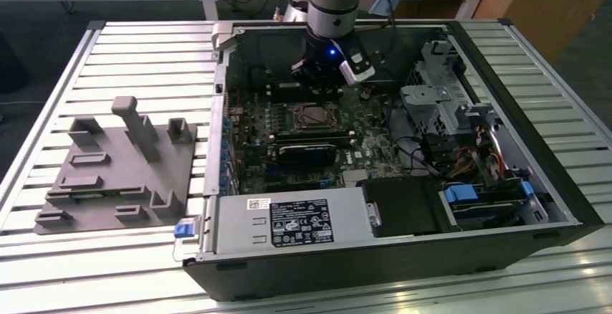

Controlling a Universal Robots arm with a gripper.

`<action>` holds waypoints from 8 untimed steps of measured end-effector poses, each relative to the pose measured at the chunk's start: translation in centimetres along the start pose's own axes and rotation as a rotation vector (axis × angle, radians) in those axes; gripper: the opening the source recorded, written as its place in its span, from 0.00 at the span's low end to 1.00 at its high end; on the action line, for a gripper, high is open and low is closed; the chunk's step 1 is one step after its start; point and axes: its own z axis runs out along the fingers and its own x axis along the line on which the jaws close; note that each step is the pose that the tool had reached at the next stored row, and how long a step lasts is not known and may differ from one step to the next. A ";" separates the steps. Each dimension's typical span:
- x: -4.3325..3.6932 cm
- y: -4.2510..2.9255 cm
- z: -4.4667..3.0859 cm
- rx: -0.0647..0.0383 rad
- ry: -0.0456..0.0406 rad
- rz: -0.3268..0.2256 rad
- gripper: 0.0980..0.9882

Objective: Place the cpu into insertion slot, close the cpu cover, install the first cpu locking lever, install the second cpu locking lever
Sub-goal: 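Install the first cpu locking lever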

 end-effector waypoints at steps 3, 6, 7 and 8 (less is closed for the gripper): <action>-0.01 0.05 -0.69 0.000 0.0003 0.000 0.02; -0.02 0.12 -1.50 0.001 0.0004 0.000 0.02; -0.02 0.13 -1.51 0.001 0.0003 0.000 0.02; -0.02 0.11 -1.52 0.001 0.0003 0.000 0.02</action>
